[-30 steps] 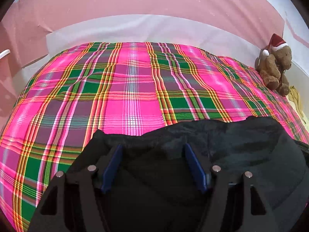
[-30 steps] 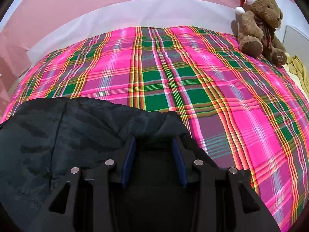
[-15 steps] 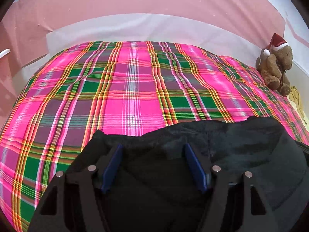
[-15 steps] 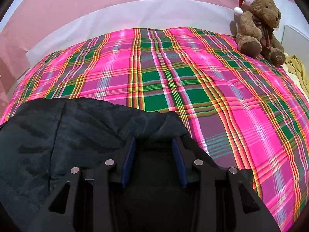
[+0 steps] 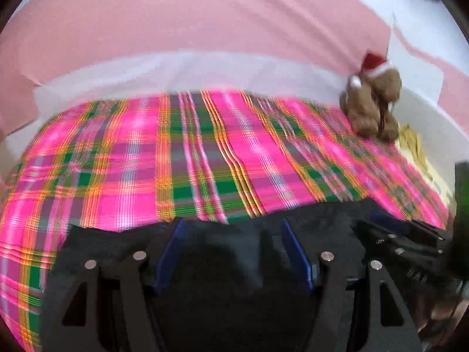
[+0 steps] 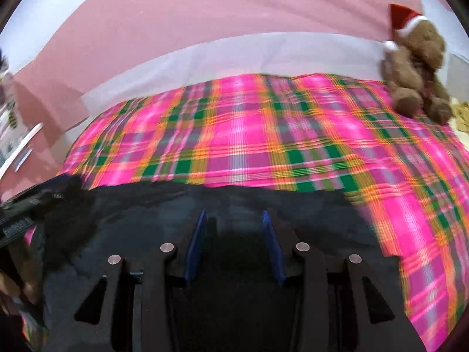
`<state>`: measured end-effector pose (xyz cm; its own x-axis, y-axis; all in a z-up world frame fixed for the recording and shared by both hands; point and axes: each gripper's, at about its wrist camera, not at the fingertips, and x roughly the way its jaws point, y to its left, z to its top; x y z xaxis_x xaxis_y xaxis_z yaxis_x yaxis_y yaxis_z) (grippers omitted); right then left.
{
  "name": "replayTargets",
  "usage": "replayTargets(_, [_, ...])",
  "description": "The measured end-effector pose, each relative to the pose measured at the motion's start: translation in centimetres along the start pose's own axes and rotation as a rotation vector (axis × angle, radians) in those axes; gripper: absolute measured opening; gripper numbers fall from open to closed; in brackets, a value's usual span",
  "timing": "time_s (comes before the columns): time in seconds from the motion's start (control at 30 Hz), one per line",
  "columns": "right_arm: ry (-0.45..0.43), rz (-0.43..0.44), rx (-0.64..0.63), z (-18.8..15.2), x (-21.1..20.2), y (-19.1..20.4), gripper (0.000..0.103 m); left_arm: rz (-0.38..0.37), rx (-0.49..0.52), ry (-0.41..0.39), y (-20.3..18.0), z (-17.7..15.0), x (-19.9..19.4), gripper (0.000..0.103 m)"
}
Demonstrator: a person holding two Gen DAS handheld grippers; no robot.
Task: Fold large clothes
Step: 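Move both tools to the jacket's folded end and grasp it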
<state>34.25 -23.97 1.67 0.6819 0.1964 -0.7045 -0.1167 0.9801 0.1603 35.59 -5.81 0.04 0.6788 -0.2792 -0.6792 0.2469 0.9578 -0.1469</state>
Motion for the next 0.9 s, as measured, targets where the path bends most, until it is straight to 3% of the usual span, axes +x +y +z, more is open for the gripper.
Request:
replayTargets(0.1, [0.043, -0.021, -0.015, -0.7, 2.7, 0.5, 0.041, 0.028, -0.005, 0.087, -0.1, -1.4, 3.8, 0.07])
replayTargets(0.57, [0.018, -0.051, -0.036, -2.5, 6.4, 0.4, 0.041, 0.04, -0.02, 0.096, 0.1, -2.7, 6.4, 0.07])
replayTargets(0.67, [0.041, -0.03, -0.017, -1.7, 5.4, 0.0, 0.041, 0.023, -0.042, 0.124, 0.5, -1.6, 5.0, 0.069])
replayTargets(0.77, [0.008, -0.045, -0.024, -1.0, 2.3, -0.7, 0.041, 0.022, -0.025, 0.08, 1.5, -0.9, 1.8, 0.069])
replayTargets(0.9, [-0.03, -0.106, -0.036, -0.9, -0.6, -3.7, 0.041, 0.111, 0.004, 0.022, 5.5, -1.1, -1.4, 0.069])
